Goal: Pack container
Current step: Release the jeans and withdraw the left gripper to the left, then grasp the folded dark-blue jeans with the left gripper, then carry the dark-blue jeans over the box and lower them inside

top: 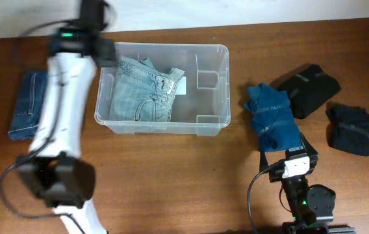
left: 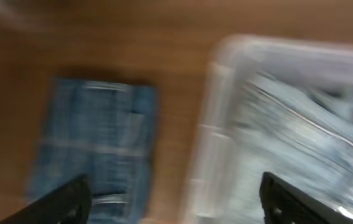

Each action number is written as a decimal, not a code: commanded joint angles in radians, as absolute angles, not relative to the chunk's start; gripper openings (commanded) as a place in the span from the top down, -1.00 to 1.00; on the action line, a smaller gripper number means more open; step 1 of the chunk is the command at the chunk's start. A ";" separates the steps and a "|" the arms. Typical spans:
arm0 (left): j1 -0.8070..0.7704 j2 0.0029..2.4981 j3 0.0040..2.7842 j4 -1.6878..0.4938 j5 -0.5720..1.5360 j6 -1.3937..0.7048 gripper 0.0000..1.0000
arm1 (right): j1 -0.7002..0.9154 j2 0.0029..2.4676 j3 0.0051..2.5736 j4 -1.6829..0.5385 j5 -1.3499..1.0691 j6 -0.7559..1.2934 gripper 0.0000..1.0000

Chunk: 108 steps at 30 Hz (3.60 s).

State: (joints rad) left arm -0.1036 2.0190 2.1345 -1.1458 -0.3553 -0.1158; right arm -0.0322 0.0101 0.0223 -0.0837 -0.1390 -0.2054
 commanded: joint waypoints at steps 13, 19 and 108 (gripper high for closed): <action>0.573 2.106 2.158 -1.100 0.255 0.096 -0.87 | -0.040 0.004 0.015 -0.085 -0.130 -0.193 -0.97; 0.687 2.258 2.158 -1.037 0.430 0.134 -0.88 | -0.040 0.004 0.015 -0.085 -0.130 -0.193 -0.97; -0.297 2.344 2.576 -1.449 -0.090 -0.407 0.99 | -0.040 0.004 0.015 -0.085 -0.130 -0.193 -0.97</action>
State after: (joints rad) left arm -0.3061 2.3936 2.5973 -1.4414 -0.0242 -0.3824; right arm -0.0322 0.0101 0.0223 -0.0830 -0.1390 -0.2054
